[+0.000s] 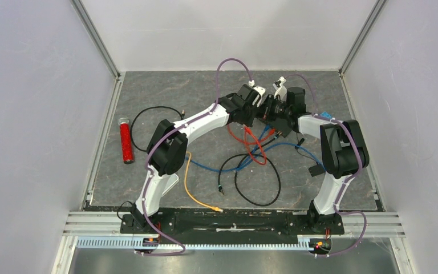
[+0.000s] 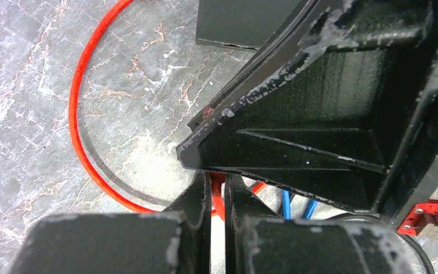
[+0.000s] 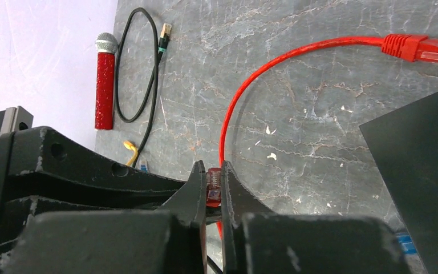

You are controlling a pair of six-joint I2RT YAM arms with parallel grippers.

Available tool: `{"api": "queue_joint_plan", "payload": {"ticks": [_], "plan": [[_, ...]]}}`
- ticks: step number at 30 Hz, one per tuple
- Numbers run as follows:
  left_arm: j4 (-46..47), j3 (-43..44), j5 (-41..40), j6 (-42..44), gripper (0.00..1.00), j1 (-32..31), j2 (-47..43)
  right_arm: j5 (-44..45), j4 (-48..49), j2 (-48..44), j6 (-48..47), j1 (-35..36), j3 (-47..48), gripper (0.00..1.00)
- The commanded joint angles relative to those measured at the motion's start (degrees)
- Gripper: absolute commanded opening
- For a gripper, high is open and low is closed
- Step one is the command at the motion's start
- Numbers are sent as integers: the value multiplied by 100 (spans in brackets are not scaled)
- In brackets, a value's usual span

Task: Insert the plug into the switch port
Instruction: Insert the connector into the switch port.

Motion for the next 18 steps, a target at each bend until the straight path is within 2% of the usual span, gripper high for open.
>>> {"api": "queue_joint_plan", "payload": {"ticks": [1, 6, 14, 18], "plan": [[315, -94, 18, -169, 10, -8, -421, 173, 619, -239, 94, -38, -222, 0], [1145, -881, 367, -239, 22, 126, -791, -36, 1077, -239, 413, -199, -456, 0], [1981, -1367, 798, -127, 23, 168, -956, -148, 1651, -206, 894, -269, -697, 0], [2030, -1388, 877, -84, 23, 168, -909, -183, 1865, -186, 1059, -272, -776, 0]]}}
